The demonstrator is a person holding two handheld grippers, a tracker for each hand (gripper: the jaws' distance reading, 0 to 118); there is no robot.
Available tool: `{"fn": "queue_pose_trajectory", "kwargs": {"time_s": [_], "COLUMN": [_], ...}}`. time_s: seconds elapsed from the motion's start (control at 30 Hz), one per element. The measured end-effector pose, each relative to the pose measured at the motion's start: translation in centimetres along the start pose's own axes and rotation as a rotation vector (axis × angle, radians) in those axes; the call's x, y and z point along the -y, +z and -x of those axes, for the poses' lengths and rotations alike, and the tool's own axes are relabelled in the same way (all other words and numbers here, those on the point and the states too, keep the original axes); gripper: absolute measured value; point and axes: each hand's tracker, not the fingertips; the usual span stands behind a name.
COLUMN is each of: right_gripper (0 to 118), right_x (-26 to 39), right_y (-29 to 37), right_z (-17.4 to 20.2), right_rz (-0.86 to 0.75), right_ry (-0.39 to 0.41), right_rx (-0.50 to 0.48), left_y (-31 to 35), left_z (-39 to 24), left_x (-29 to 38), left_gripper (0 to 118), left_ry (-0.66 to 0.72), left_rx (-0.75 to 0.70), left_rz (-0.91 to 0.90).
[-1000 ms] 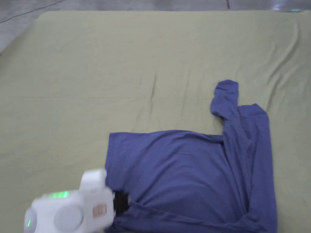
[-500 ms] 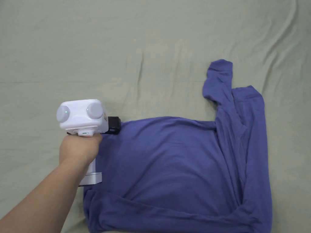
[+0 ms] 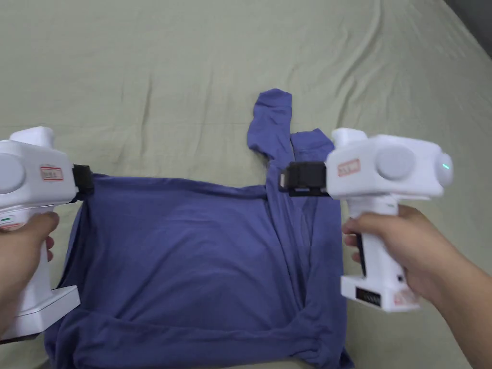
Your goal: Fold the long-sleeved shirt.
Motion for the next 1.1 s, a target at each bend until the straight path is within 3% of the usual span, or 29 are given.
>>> {"fn": "queue_pose_trajectory", "kwargs": {"time_s": [0.17, 0.2, 0.27, 0.3, 0.37, 0.5, 0.63, 0.87, 1.0, 1.1], "right_gripper": [114, 99, 25, 21, 21, 21, 21, 20, 21, 20], "right_x": [-1.2, -0.9, -0.3, -0.3, -0.3, -0.3, -0.6, -4.4, -6.1, -8.5], "right_y": [-7.4, -7.9, -7.5, -7.5, -6.4, 1.4, 12.0, 24.7, 27.5, 28.8], "right_z": [1.5, 1.5, 1.7, 1.2, 1.0, 0.3, 0.7, -0.4, -1.2, -0.9], "right_rz": [0.191, 0.211, 0.213, 0.206, 0.211, 0.060, -0.068, -0.180, -0.217, -0.263], "right_ry": [0.028, 0.031, 0.039, 0.050, 0.134, 0.152, 0.277, 0.284, 0.258, 0.217], "right_rx": [0.158, 0.164, 0.164, 0.167, 0.122, 0.106, 0.160, 0.153, 0.191, 0.189], "left_y": [0.9, 1.0, 1.2, 1.3, 1.8, 3.4, 7.5, 18.2, 23.6, 25.6], "left_z": [-0.1, 0.0, 0.2, 0.3, 0.6, 1.2, 1.7, -1.4, -3.0, -4.7], "left_x": [-0.5, -0.5, -0.6, -0.5, -0.5, -1.1, -3.4, -9.0, -11.3, -13.9], "left_gripper": [0, 0, 0, 0, 0, 0, 0, 0, 0, 0], "left_ry": [0.000, 0.009, 0.006, 0.008, 0.013, 0.046, 0.074, 0.027, -0.015, -0.075], "left_rx": [0.006, 0.009, -0.001, -0.010, -0.011, 0.018, 0.055, 0.224, 0.303, 0.266], "left_rz": [-0.006, -0.005, -0.016, -0.018, -0.021, -0.033, -0.120, -0.343, -0.428, -0.457]}}
